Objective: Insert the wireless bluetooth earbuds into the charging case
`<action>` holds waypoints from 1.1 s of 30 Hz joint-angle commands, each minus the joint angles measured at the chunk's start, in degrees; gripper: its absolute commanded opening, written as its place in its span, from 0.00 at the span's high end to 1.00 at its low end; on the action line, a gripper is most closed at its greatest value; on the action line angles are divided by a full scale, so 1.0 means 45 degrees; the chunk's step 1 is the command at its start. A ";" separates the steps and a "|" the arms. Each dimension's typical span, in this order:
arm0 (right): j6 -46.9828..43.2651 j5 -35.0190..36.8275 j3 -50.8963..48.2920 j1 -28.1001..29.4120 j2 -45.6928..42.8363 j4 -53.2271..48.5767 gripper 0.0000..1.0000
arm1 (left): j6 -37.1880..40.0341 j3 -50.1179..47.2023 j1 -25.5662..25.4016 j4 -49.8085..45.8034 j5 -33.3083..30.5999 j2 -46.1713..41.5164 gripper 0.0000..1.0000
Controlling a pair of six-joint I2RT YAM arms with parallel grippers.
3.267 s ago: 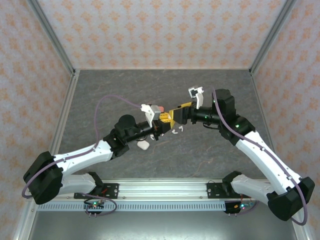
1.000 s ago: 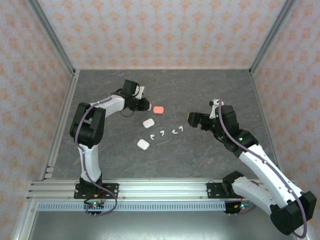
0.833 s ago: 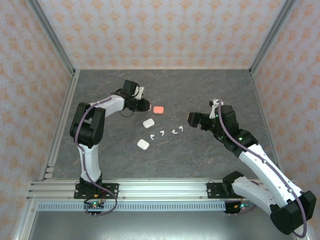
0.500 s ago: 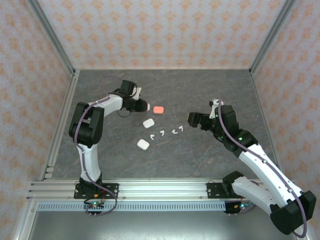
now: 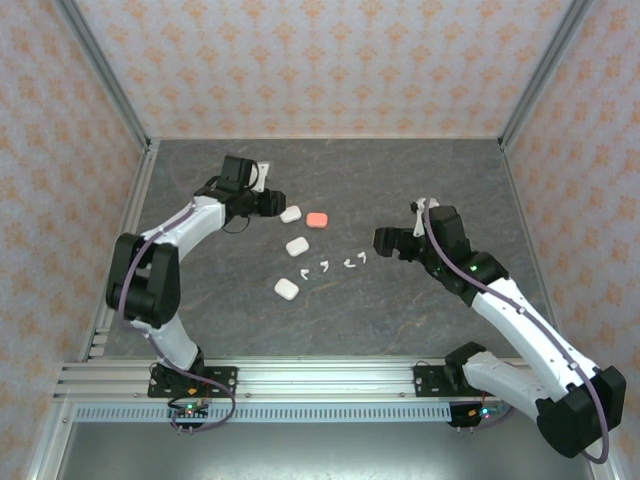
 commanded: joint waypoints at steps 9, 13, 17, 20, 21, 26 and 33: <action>-0.5327 -0.2222 0.1212 0.0677 0.2589 0.1614 0.00 | -0.2527 -0.4562 0.0108 0.2548 -0.2138 -0.5556 0.42; -0.7413 -0.2372 0.1951 0.1144 0.4317 0.1863 0.01 | -0.3449 -0.5674 0.0111 0.2356 -0.3176 -0.7191 0.37; -0.9740 -0.2771 0.3041 0.1538 0.6172 0.1657 0.01 | -0.4118 -0.6640 0.0115 0.2485 -0.3817 -0.8436 0.30; -1.1512 -0.2692 0.3949 0.1846 0.7499 0.1276 0.02 | -0.4148 -0.7000 0.0110 0.2050 -0.4309 -0.9114 0.26; -1.2033 -0.2546 0.4218 0.1965 0.7932 0.1195 0.02 | -0.4086 -0.7079 0.0113 0.1900 -0.4372 -0.9309 0.25; -1.4011 -0.2433 0.5919 0.2269 0.9977 0.0362 0.02 | -0.3955 -0.7433 0.0094 0.1248 -0.4596 -1.0070 0.23; -1.5642 -0.2200 0.7911 0.2726 1.2387 -0.0495 0.05 | -0.3913 -0.8113 0.0111 0.0606 -0.5192 -1.1163 0.20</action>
